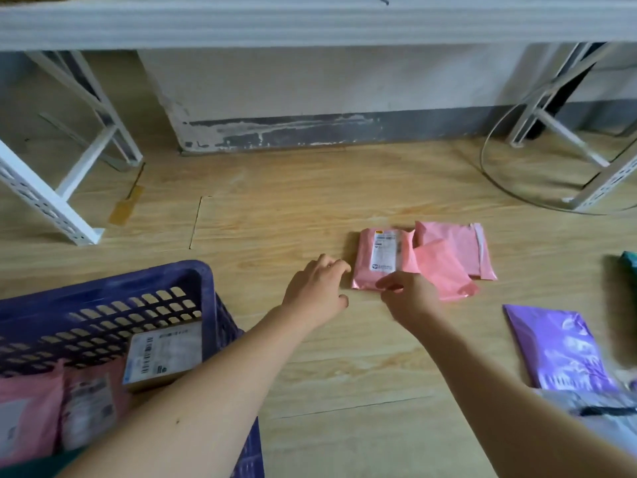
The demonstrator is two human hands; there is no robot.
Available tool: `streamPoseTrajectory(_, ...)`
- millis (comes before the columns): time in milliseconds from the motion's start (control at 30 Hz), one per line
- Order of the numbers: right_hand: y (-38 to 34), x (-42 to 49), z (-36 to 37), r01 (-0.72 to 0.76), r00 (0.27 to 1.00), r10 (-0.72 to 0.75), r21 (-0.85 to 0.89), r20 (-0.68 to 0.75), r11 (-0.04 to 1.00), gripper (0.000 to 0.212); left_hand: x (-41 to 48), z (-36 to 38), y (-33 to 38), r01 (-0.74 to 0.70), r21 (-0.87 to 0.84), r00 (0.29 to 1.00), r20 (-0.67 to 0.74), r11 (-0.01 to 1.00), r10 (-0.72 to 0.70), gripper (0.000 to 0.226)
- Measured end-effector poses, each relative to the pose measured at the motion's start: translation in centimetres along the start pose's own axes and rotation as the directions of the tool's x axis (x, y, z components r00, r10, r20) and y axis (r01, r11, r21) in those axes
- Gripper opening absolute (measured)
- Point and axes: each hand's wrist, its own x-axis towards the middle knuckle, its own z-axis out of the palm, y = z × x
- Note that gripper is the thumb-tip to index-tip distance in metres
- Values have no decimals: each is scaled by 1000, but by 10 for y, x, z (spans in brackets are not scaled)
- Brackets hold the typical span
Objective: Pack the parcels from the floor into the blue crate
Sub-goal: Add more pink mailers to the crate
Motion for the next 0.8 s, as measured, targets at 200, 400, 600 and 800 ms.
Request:
streamPoseTrajectory(200, 42, 48, 21, -108, 994, 108, 101, 2, 989, 42, 50, 33, 4, 52, -26, 996, 76, 998, -50, 49)
streamPoseTrajectory(400, 74, 88, 32, -253, 967, 249, 148, 47, 956, 57, 79, 58, 5, 86, -44, 989, 121, 995, -80, 52)
streamPoseTrajectory(600, 80, 121, 34, -394, 903, 417, 573, 99, 718, 83, 89, 77, -7, 162, -98, 978, 152, 982, -146, 53)
streamPoseTrajectory(800, 71, 135, 49, -376, 833, 538, 846, 130, 377, 81, 90, 80, -16, 219, -127, 967, 162, 967, -197, 51)
